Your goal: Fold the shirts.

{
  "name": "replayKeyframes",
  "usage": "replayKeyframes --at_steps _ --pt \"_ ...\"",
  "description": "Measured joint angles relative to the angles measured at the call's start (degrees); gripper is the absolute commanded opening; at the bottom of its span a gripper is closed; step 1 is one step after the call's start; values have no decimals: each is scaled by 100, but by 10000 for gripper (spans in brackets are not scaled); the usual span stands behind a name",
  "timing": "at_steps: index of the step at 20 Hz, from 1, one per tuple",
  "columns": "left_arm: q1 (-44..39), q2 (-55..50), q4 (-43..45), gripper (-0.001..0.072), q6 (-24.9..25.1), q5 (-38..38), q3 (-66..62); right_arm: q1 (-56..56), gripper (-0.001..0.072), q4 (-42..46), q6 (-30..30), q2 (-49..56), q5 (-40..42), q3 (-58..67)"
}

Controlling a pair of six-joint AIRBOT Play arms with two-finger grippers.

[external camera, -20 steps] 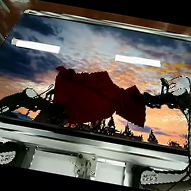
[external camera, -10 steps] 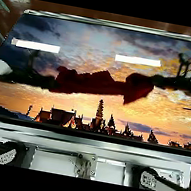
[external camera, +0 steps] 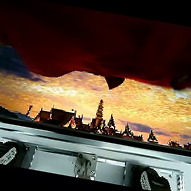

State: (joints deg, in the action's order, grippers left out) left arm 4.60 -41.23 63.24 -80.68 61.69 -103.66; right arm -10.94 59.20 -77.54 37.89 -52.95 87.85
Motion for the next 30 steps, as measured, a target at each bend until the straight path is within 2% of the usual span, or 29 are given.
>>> replayKeyframes --at_steps 4,7,12,15,18,22,25,29,30 --pt "42 286 348 40 -164 564 -358 -2 64 579 -680 -763 -125 116" --pt "52 352 605 40 -256 1008 -181 0 64 990 -925 -820 -516 140" --pt "55 160 848 41 -291 1285 927 7 63 1366 -903 109 -1615 146" --pt "55 -273 1049 41 -293 1167 1838 11 63 1384 -693 1174 -1980 22" --pt "57 -1029 1172 41 -313 752 2446 15 64 1117 -588 2459 -1663 -118" --pt "57 -2356 1193 41 -474 44 2719 15 64 205 -562 4044 -629 -181" --pt "57 -3287 1062 41 -560 -459 2769 35 64 -518 -555 4922 59 -197" --pt "35 -4321 487 45 -603 -841 2796 284 65 -699 -549 5683 455 -203" --pt "31 -4516 334 111 -610 -868 2798 387 87 -658 -557 5827 459 -203"
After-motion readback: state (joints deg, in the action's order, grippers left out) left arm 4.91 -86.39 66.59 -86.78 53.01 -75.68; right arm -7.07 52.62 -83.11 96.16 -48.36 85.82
